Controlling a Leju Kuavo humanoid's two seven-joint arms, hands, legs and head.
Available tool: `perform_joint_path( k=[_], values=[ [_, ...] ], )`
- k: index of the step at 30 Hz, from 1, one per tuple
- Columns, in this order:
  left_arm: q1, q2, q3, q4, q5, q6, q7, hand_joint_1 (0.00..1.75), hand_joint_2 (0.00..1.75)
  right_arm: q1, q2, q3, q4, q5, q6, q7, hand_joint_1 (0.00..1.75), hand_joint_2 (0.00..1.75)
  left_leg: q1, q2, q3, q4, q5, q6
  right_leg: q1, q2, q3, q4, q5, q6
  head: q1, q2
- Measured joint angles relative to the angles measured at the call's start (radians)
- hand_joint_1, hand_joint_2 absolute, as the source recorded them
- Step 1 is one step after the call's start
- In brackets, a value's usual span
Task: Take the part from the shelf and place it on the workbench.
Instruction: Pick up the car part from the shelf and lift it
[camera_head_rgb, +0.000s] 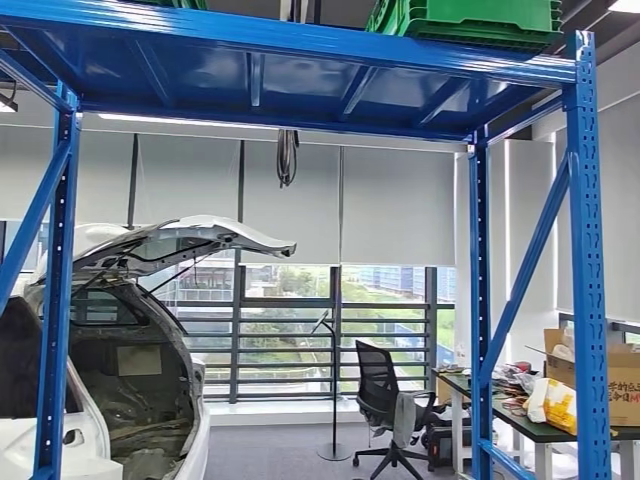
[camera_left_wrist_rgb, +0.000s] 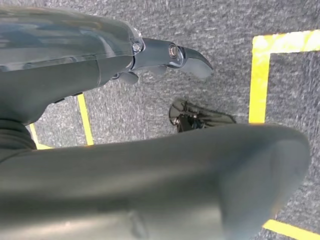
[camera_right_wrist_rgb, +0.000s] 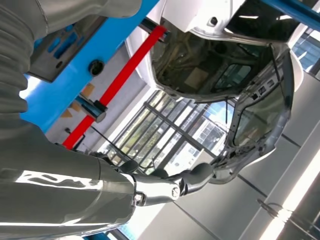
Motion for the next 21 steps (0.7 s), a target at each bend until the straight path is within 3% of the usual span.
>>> perform_joint_path(
  k=[2,3,4,7,9,11,13,15,17,18,19,21],
  values=[
    [0.001,0.0,0.0,0.0,-0.001,-0.002,0.0,0.0,0.0,0.008,-0.004,0.001,0.0,0.0,0.0,0.0,0.0,1.75,0.001,0.002,0.001,0.0,-0.002,0.0,-0.006,-0.002,-0.074,0.13,-0.04,0.007,0.0,0.0],
    [0.002,0.0,0.0,0.0,-0.002,-0.003,0.0,0.0,0.0,0.012,-0.005,0.001,0.0,0.0,0.0,0.0,0.0,1.75,0.002,0.002,0.001,0.001,-0.004,-0.002,-0.009,-0.003,-0.098,0.164,-0.04,0.01,0.0,0.0],
    [0.002,0.0,0.0,0.0,-0.002,-0.004,0.0,0.0,0.0,0.015,-0.006,0.002,0.0,-0.001,0.0,0.0,0.0,1.75,0.003,0.002,0.004,0.001,-0.007,-0.004,-0.012,-0.004,-0.1,0.152,-0.015,0.015,0.0,0.0],
    [0.002,0.0,0.0,0.001,-0.002,-0.004,-0.001,0.0,0.0,0.016,-0.008,0.005,-0.003,-0.002,0.0,0.0,0.0,1.75,0.008,-0.001,0.019,0.004,-0.025,-0.019,-0.019,-0.001,-0.028,-0.034,0.099,0.029,0.0,0.0],
    [0.001,0.0,0.001,0.001,-0.002,-0.004,-0.001,0.0,0.0,0.018,-0.011,0.006,-0.005,-0.004,0.0,0.0,0.0,1.75,0.007,-0.004,0.017,0.008,-0.032,-0.031,-0.017,0.004,-0.002,-0.095,0.111,0.022,0.0,0.0],
    [0.002,0.0,0.001,0.001,-0.003,-0.004,-0.002,0.0,0.0,0.022,-0.013,0.006,-0.008,-0.004,0.0,0.0,0.0,1.75,0.009,-0.005,0.014,0.008,-0.035,-0.04,-0.012,0.004,-0.002,-0.097,0.101,0.005,0.001,0.0],
    [0.002,0.0,0.001,0.001,-0.004,-0.004,-0.002,0.0,0.0,0.022,-0.013,0.006,-0.013,-0.004,0.0,-0.001,0.0,1.75,0.009,0.012,0.009,0.023,-0.047,-0.047,-0.012,0.0,0.003,-0.099,0.096,-0.01,0.001,0.0],
    [-0.001,-0.001,0.001,0.002,-0.004,-0.004,-0.002,0.0,0.0,0.022,-0.014,0.006,-0.017,-0.005,0.0,-0.002,0.0,1.75,0.009,0.042,-0.041,0.119,-0.085,-0.051,-0.01,-0.009,0.013,-0.101,0.089,-0.024,0.001,0.0],
    [-0.003,-0.001,0.001,0.002,-0.005,-0.005,-0.003,0.0,0.0,0.025,-0.014,0.006,-0.018,-0.006,0.0,-0.003,0.0,1.75,0.008,0.055,-0.132,0.264,-0.124,-0.049,-0.004,-0.017,0.022,-0.101,0.079,-0.034,0.001,0.0],
    [-0.002,-0.001,0.001,0.002,-0.005,-0.004,-0.003,0.0,0.0,0.028,-0.015,0.006,-0.018,-0.007,0.0,-0.003,0.0,1.75,0.008,0.056,-0.168,0.308,-0.125,-0.047,-0.002,-0.02,0.027,-0.101,0.074,-0.035,0.001,0.0],
    [0.0,-0.001,0.001,0.002,-0.005,-0.004,-0.003,0.0,0.0,0.03,-0.015,0.006,-0.018,-0.007,0.0,-0.003,0.0,1.75,0.007,0.056,-0.184,0.314,-0.105,-0.044,0.0,-0.021,0.034,-0.101,0.069,-0.036,0.001,0.0],
    [0.003,-0.001,0.001,0.002,-0.006,-0.004,-0.004,0.0,0.0,0.031,-0.015,0.006,-0.019,-0.008,0.0,-0.005,0.0,1.75,0.004,0.058,-0.164,0.222,-0.017,-0.036,0.001,-0.023,0.055,-0.101,0.053,-0.033,0.001,0.0]
  ],
)
